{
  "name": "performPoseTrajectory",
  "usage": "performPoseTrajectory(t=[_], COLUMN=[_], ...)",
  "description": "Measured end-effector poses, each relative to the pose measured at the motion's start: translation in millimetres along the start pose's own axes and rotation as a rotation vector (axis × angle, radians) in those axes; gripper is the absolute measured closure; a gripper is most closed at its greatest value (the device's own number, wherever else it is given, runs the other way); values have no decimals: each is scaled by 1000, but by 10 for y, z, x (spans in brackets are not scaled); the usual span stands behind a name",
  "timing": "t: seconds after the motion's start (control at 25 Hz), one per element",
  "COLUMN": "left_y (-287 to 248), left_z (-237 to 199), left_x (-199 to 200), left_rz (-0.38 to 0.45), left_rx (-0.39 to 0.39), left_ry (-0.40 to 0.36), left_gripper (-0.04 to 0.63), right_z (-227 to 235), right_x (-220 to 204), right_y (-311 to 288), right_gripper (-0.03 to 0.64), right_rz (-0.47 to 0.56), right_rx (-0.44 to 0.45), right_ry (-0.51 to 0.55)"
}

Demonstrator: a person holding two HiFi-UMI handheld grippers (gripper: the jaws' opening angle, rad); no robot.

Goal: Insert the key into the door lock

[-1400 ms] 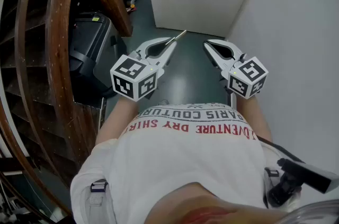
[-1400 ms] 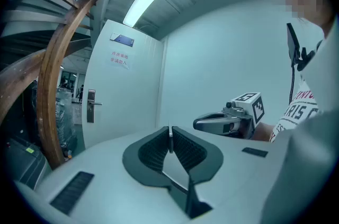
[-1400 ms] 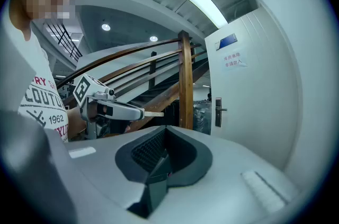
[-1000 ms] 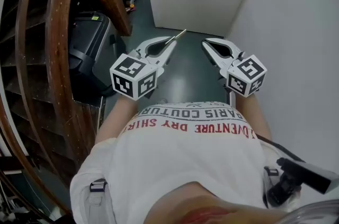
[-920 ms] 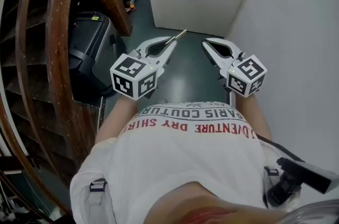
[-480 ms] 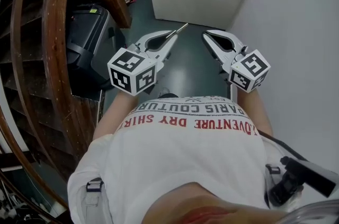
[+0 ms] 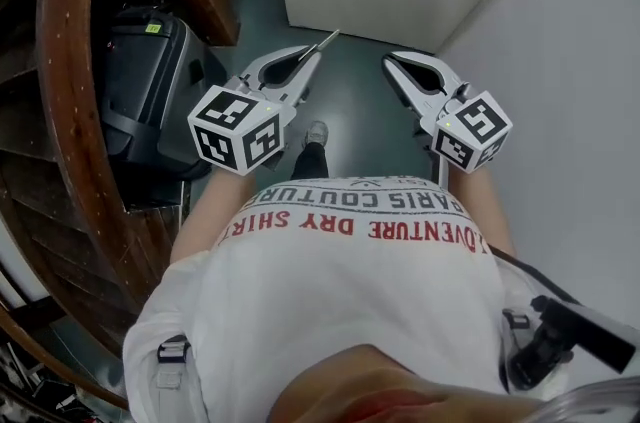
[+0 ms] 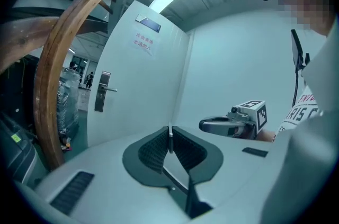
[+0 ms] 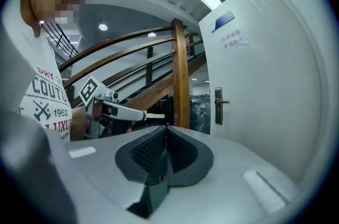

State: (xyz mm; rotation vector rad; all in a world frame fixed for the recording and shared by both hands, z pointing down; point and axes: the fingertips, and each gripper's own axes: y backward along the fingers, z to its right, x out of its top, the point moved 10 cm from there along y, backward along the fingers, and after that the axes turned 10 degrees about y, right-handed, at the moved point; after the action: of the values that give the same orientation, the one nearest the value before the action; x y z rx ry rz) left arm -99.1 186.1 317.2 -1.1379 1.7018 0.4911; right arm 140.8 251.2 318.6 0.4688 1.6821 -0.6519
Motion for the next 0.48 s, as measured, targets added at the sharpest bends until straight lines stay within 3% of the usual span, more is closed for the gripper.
performPoseTrajectory(t=[0.28, 0.48], left_y=[-1167, -1760], left_z=[-1626, -2317], left_x=[812, 1406], left_rz=[-52, -24], left_rx=[9, 24], left_ry=[-4, -22], left_gripper=[573, 574], right_z=[1468, 2237], right_x=[-89, -56], right_y=[-1452, -2093], right_gripper=[614, 614], right_rz=[-9, 0], right_rx=[-59, -83], right_ry=[-17, -13])
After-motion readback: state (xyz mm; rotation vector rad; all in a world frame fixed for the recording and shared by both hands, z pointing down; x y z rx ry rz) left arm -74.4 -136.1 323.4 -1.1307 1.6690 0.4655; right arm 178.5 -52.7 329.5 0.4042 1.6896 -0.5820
